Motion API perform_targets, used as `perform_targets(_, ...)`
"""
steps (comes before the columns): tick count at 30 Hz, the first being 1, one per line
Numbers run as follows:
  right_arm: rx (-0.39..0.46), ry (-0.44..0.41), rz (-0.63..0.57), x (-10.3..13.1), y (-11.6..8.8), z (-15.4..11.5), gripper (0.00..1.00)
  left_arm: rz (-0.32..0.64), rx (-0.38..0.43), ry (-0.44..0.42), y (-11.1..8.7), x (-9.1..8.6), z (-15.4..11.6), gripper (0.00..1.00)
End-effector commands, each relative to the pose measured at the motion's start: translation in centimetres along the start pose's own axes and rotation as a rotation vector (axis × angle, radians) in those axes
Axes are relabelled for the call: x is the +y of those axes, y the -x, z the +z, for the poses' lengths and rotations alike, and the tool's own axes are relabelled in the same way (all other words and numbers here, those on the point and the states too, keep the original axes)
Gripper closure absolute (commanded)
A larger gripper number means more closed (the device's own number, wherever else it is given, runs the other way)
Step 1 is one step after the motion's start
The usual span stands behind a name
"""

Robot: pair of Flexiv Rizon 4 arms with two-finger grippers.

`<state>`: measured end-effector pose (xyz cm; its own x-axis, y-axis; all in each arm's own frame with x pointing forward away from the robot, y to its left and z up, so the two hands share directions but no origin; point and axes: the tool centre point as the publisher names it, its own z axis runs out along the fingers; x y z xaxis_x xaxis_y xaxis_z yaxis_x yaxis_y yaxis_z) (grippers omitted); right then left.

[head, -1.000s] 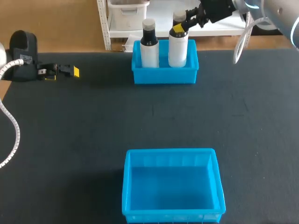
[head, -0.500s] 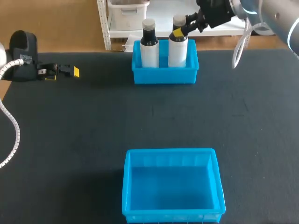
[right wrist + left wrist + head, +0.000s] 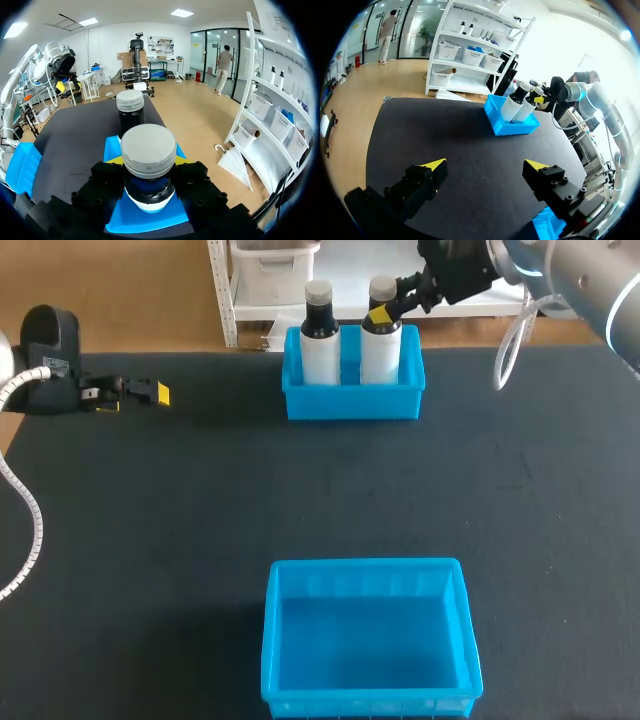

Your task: Pick up the bottle, and place it in the far bin if it is heavy, or in the near bin if it is light.

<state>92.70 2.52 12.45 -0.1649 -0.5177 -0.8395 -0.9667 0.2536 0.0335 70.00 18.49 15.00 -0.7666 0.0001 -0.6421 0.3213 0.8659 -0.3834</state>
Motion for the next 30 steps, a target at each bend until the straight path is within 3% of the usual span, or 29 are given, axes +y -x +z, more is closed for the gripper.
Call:
perform_targets(1, 0.016, 0.26, 0.005, -1.1, 0.4, 0.1, 0.0, 0.0, 0.0, 0.0, 0.0, 0.0, 0.0, 0.0)
perform_targets(18, 0.063, 0.251, 0.03, 0.1, 0.7, -2.7, 0.0, 0.0, 0.0, 0.0, 0.0, 0.0, 0.0, 0.0)
perform_targets(30, 0.087, 0.155, 0.035, 1.7, 1.2, -8.2, 0.0, 0.0, 0.0, 0.0, 0.0, 0.0, 0.0, 0.0)
